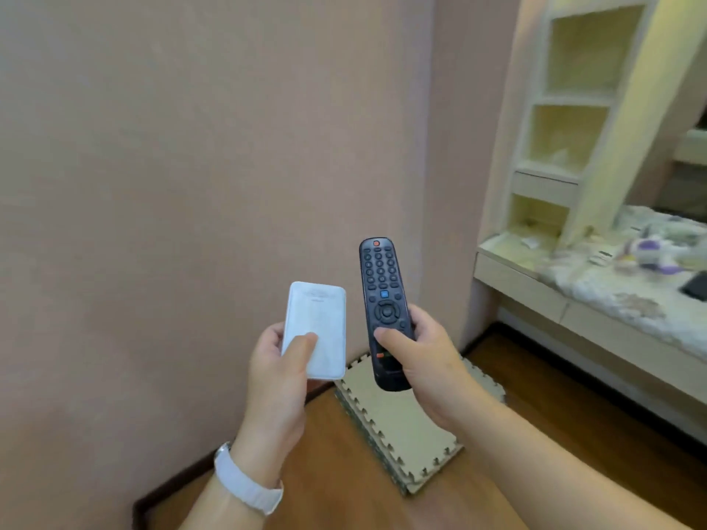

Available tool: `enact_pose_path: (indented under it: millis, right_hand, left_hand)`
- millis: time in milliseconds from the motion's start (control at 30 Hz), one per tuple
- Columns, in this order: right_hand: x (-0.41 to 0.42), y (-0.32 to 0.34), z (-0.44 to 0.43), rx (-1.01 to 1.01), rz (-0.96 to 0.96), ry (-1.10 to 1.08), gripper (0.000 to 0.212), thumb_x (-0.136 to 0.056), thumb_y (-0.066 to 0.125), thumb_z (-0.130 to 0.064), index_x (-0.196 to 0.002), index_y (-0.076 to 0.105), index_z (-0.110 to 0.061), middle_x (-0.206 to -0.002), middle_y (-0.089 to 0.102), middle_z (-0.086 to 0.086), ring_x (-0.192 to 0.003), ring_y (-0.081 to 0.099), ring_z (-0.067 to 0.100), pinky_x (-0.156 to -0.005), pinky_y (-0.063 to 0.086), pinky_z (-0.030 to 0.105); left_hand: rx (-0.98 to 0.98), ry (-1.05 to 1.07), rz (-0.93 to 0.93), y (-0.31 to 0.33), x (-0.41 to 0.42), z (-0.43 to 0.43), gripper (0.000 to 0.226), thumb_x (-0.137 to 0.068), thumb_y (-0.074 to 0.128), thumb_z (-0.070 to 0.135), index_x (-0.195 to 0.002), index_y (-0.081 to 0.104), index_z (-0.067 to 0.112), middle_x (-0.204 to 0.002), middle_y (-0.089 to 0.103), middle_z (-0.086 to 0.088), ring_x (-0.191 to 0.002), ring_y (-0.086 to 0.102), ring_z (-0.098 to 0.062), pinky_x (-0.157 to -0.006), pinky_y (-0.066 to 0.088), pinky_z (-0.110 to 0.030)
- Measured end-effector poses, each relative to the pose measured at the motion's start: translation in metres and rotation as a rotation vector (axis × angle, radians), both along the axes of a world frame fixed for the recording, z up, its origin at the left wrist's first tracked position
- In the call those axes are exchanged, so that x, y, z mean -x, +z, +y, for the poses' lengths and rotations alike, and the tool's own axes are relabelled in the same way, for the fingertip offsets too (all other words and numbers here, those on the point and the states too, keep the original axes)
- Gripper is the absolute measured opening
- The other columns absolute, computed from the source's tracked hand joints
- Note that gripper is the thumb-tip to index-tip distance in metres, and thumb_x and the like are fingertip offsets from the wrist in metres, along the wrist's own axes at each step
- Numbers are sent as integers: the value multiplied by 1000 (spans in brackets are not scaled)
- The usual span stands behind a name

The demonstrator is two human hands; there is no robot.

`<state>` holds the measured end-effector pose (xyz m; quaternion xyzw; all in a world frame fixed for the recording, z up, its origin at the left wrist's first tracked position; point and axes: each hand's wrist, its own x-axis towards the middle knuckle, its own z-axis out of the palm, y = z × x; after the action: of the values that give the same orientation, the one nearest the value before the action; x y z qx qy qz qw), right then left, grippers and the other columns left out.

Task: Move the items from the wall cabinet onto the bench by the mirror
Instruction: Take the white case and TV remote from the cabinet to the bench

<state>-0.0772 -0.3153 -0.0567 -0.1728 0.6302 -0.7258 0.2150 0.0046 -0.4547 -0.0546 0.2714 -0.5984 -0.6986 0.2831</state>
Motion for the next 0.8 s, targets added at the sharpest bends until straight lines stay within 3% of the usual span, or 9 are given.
enact_pose_path:
  millis: [133, 333, 567, 700, 800]
  right_hand:
    - [19, -7, 96, -1, -17, -193, 22, -92, 61, -12, -111, 58, -23, -92, 70, 4, -71, 63, 11, -67, 50, 28]
    - [40, -16, 207, 8, -43, -459, 22, -89, 62, -15, -108, 60, -25, -96, 72, 1, -80, 67, 14, -71, 51, 30]
    - [73, -34, 266, -43, -83, -685, 23, -91, 62, -15, -108, 59, -29, -95, 71, -2, -78, 68, 8, -65, 53, 22]
    - [111, -41, 283, -122, -110, -809, 23, -91, 62, -18, -107, 58, -33, -100, 72, -2, -88, 71, 14, -80, 59, 34]
    - [146, -40, 291, -165, -148, -914, 23, -92, 62, -17, -110, 58, -31, -100, 71, -2, -86, 71, 12, -76, 59, 32]
  left_hand:
    - [3, -176, -42, -10, 43, 79, 16, -92, 54, 7, -107, 57, 11, -104, 66, -13, -86, 64, -25, -60, 54, -37]
    - [55, -442, -76, -14, 97, 176, 15, -93, 53, 5, -107, 56, 9, -100, 65, -11, -82, 62, -23, -52, 53, -31]
    - [103, -644, -102, -32, 176, 227, 16, -92, 54, 6, -107, 57, 11, -98, 64, -9, -80, 61, -21, -54, 53, -32]
    - [82, -782, -105, -46, 238, 249, 15, -92, 54, 8, -105, 57, 15, -100, 64, -9, -85, 63, -23, -57, 54, -34]
    - [56, -883, -124, -55, 290, 263, 15, -92, 55, 9, -104, 58, 17, -102, 65, -10, -87, 64, -25, -64, 56, -41]
